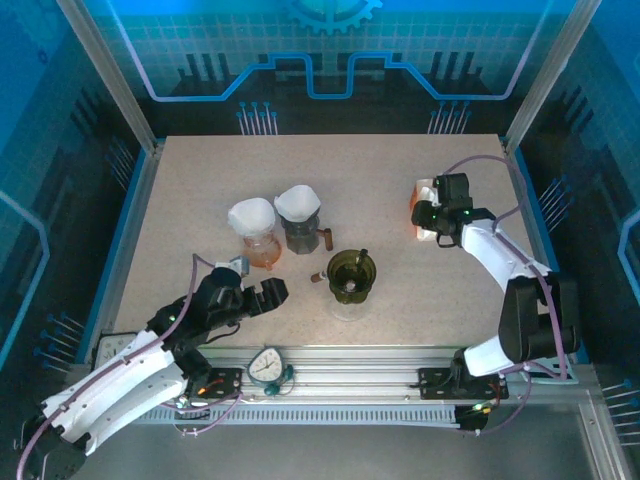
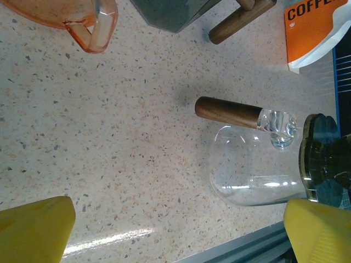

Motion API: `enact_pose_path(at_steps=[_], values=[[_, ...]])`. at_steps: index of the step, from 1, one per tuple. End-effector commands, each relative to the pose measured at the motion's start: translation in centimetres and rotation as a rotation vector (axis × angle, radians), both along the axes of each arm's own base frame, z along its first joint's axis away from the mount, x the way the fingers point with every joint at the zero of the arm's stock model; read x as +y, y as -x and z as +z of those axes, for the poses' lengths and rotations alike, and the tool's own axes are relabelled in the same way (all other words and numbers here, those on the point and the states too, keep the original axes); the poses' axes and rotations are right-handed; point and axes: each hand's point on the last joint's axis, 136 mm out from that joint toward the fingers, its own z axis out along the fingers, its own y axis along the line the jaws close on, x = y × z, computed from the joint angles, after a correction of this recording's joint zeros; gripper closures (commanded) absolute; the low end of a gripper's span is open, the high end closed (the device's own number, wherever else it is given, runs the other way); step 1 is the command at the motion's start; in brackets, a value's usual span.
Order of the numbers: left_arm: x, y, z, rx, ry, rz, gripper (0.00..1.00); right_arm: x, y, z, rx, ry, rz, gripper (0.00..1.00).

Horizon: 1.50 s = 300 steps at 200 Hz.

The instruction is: Place the coffee filter in the dripper

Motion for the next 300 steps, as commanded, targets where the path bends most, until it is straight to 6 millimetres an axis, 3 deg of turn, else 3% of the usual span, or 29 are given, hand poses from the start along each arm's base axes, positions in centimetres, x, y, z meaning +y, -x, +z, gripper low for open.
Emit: enact_pose_path(at_steps=[1,76,188,254,300], values=[[-0.5,-0.6,1.7,-0.034,0.027,0.0,0.01,-0.3,-2.8,1.6,-0.082,-0.051,-0.048,0.57],[-0.4,-0.4,1.6,-0.025,0.029,0.003,0.01,-1.2,-5.2,0.8,-0.082,-0.096,-0.118,0.64],[-0.5,-0.5,1.4,-0.022,0.03,0.005,0.01,-1.7,-6.0,-0.4,-0.064,-0.097,-0.142,0.69],[-0.5,-0.5,1.3,-0.021,0.029,0.005,0.01,-1.6,-6.2,-1.2,-0.048,-0.085,-0.126,0.84],[-0.5,-0.5,1.1,-0.016,0.025,0.005,0.01,-1.4,-6.2,-0.2,-0.068,-0.071,-0.1,0.98]])
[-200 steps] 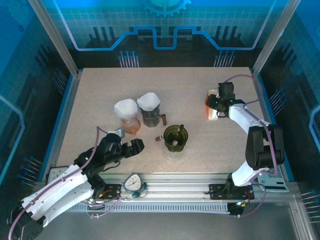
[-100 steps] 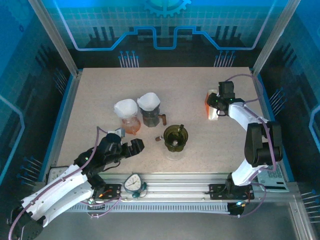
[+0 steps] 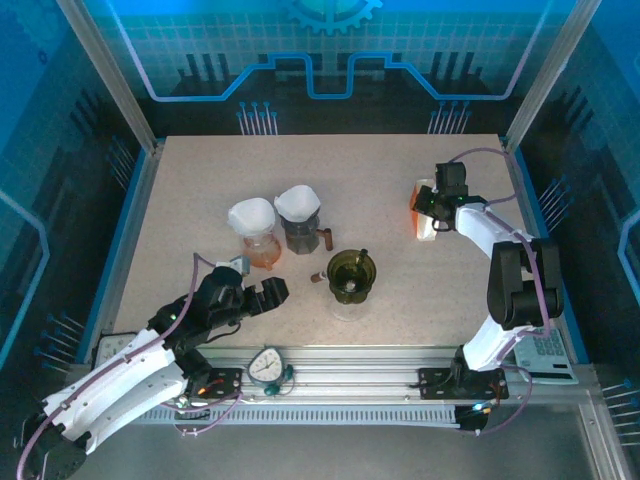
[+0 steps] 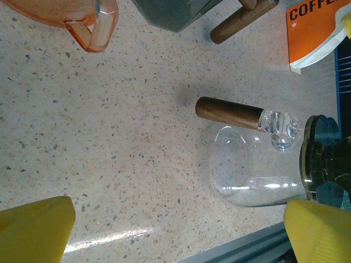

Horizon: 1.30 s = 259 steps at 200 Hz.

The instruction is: Place the coffee filter in the dripper

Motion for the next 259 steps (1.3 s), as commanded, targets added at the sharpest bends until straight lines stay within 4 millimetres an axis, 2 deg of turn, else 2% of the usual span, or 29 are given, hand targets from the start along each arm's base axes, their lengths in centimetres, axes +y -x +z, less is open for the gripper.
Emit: enact_pose_path(at_steps=[1,53,107,129,136,160,233,240,246,259], values=[[-0.4,-0.4,1.2,-0.025,0.025,0.0,0.01,-0.4,-1.0,1.6,-0.047,0.013,0.005,0.99],[-0.6,-0.5,1.2,-0.023,0.03,-0.001,0.01,-0.3,0.8,3.3,-0.074,0.022,0.027,1.0],[-0.7,-0.5,1.4,-0.028,0.036,-0.006,0.01,0.0,5.1,4.6,-0.104,0.014,0.04,1.0],[-0.7,-0.4,1.5,-0.031,0.037,-0.008,0.01,0.4,6.9,6.6,-0.16,-0.004,0.058,1.0],[-0.7,-0.4,1.5,-0.032,0.038,-0.008,0.01,0.7,7.9,6.2,-0.15,-0.011,0.072,1.0],[-0.7,-0.4,1.7,-0.035,0.043,-0.009,0.01,2.1,10.3,8.1,-0.188,-0.033,0.131,1.0],[-0.6,-0.4,2.0,-0.045,0.039,-0.012,0.01,7.2,19.0,14.9,-0.289,-0.151,0.415,1.0],[-0.6,-0.4,2.0,-0.047,0.038,-0.014,0.01,7.8,19.9,15.0,-0.279,-0.164,0.45,1.0],[-0.6,-0.4,2.1,-0.047,0.039,-0.012,0.01,8.3,20.5,16.5,-0.298,-0.176,0.486,1.0],[-0.6,-0.4,2.1,-0.049,0.037,-0.014,0.01,9.4,22.0,17.2,-0.277,-0.188,0.562,1.0]])
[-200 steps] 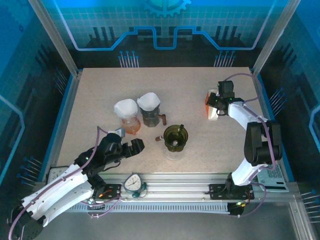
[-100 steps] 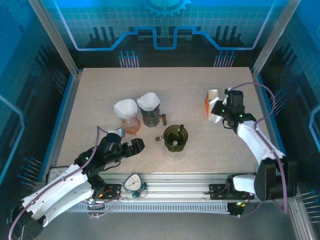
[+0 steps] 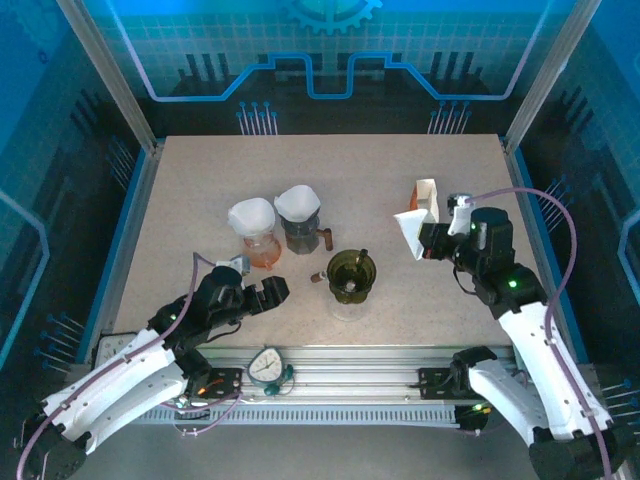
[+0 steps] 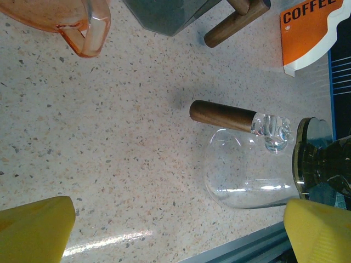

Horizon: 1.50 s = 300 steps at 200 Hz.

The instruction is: Place the coffee filter in the dripper

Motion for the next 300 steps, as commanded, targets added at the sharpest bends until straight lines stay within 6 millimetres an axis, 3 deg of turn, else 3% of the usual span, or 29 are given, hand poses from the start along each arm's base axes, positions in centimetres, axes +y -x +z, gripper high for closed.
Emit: enact_pose_path(at_steps=[1,40,86,120,171,218,300], values=[[-0.5,-0.2,1.7,-0.034,0.026,-0.014,0.01,2.6,3.6,1.6,0.039,-0.01,0.183,1.0],[-0.5,-0.3,2.1,-0.044,0.026,-0.018,0.01,5.5,7.4,3.0,0.088,0.081,0.377,1.0],[-0.6,-0.4,2.1,-0.044,0.025,-0.022,0.01,7.9,9.2,3.4,0.136,0.267,0.523,1.0],[-0.6,-0.3,2.2,-0.047,0.026,-0.026,0.01,9.2,9.2,2.6,0.176,0.436,0.581,1.0],[-0.7,-0.4,2.6,-0.061,0.027,-0.034,0.01,11.9,8.5,2.0,0.197,0.554,0.667,1.0],[-0.8,-0.3,2.7,-0.066,0.025,-0.044,0.01,14.3,8.2,0.9,0.244,0.557,0.765,1.0],[-0.9,-0.2,2.4,-0.061,0.034,-0.053,0.01,16.3,7.1,-2.0,0.327,0.542,0.825,1.0]])
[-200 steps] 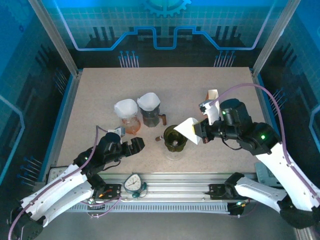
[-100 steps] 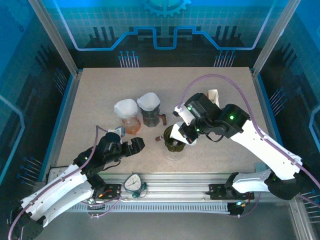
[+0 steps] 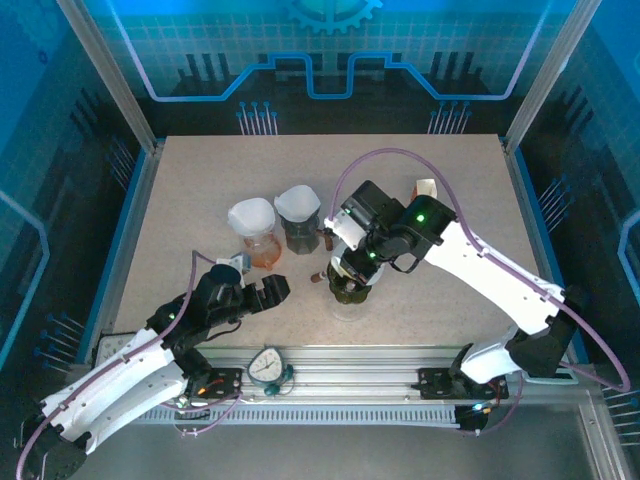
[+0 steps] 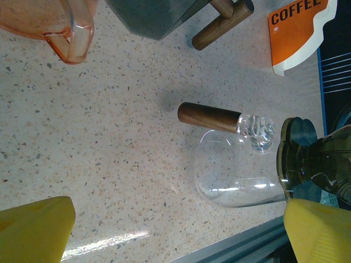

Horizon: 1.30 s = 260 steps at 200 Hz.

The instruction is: Place the coffee filter in the dripper

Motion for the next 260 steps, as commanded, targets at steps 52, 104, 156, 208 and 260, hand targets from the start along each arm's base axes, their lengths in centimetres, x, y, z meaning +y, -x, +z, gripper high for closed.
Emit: enact_pose_path(at_steps=[52,104,156,208,260], values=[[-0.7,0.0,1.6,-0.043,0.027,-0.04,0.01,0.8,-0.2,-2.1,0.055,0.001,0.017,1.0],[-0.8,-0.1,1.9,-0.048,0.034,-0.043,0.01,1.0,-0.1,-3.7,0.078,-0.001,0.011,0.92],[-1.1,-0.1,2.5,-0.056,0.05,-0.056,0.01,1.2,-0.3,-2.4,0.031,-0.06,0.009,0.55],[-2.5,-0.2,4.3,-0.078,0.096,-0.108,0.01,0.1,-0.1,0.3,-0.051,-0.138,-0.03,0.33],[-5.2,-1.5,8.5,-0.138,0.147,-0.202,0.03,-2.2,-1.9,2.6,-0.152,-0.262,-0.177,0.27]])
